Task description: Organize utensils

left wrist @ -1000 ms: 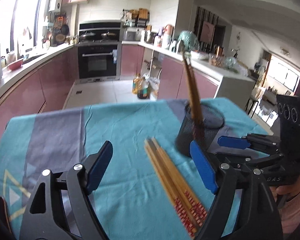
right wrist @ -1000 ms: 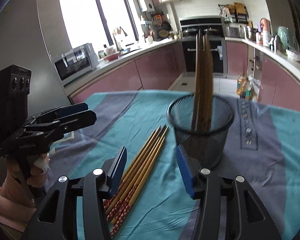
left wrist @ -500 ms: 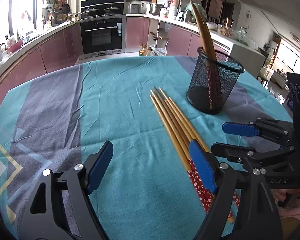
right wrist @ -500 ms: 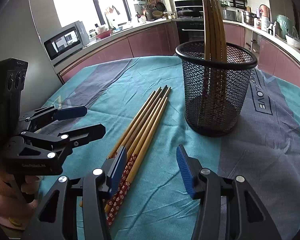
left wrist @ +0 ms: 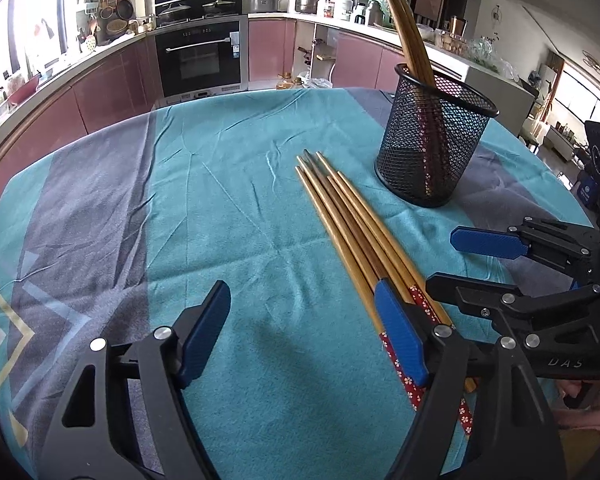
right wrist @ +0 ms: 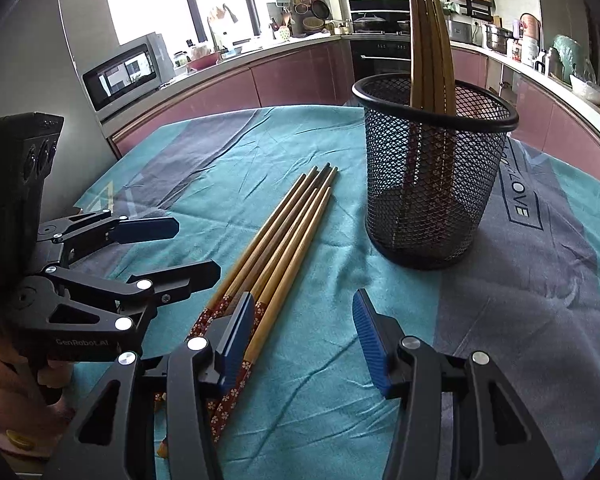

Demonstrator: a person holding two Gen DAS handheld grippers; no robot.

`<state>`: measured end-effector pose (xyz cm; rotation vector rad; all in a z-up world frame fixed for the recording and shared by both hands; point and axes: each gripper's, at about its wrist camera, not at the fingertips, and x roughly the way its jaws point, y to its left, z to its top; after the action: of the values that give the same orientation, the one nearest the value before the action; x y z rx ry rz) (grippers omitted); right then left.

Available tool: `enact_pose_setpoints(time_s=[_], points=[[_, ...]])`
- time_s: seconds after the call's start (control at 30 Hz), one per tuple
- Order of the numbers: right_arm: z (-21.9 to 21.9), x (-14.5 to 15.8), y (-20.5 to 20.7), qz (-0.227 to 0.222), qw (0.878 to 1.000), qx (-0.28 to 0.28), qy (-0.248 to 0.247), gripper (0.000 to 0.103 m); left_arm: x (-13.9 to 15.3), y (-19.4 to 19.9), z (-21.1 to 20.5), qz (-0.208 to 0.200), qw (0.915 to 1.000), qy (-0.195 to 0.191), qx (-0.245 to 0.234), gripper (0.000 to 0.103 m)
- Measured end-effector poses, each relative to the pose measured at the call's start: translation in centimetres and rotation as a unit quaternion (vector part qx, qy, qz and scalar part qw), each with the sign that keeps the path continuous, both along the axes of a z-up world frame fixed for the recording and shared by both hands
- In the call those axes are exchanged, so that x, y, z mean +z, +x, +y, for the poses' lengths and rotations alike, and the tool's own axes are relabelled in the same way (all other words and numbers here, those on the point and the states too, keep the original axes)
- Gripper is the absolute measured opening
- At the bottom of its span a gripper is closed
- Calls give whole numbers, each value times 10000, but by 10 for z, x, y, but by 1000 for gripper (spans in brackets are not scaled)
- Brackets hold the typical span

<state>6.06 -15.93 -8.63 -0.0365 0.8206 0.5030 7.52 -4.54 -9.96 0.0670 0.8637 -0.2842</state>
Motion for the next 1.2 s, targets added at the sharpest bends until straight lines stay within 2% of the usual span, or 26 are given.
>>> enact_pose_setpoints(time_s=[0.63,1.0,1.2], points=[[8,-3,3,26,9998,1,-175,47,-9,7,-1,150,9999,56,-27,73],[9,-6,7,62,9995,-62,-289,36,-8,11,-2,202,9998,59,-53,70],[9,-6,7,70,9994,-50,-329,35,-9,15,-4,254,9996,97,-68,69]])
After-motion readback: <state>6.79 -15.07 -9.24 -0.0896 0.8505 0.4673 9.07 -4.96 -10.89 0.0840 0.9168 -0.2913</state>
